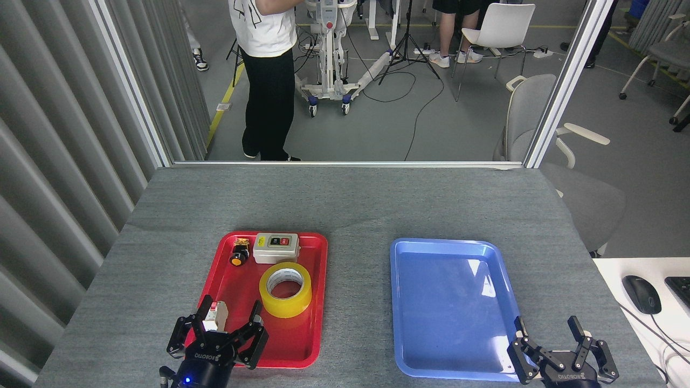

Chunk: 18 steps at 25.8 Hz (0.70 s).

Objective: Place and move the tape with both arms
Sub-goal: 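Move the left gripper over the yellow tape roll in the red tray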

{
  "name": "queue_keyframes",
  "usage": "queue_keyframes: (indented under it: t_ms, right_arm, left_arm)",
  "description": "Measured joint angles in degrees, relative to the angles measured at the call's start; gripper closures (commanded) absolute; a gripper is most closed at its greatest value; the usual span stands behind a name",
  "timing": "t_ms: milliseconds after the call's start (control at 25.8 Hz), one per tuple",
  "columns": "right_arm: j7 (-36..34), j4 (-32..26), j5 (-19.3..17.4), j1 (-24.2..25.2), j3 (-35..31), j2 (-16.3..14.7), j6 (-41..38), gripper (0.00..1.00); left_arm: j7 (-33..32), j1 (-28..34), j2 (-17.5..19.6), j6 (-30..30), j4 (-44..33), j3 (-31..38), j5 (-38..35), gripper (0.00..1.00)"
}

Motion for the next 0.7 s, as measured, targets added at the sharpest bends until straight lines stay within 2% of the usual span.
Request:
queue_keyframes:
  t_ms: [697]
  right_arm:
    - [0.0,0.0,0.0,0.1,-0.3,0.1,0.5,0.0]
  left_arm:
    - [-0.9,-0.5,-0.1,0.5,-0.7,-0.1,0.1,0.0]
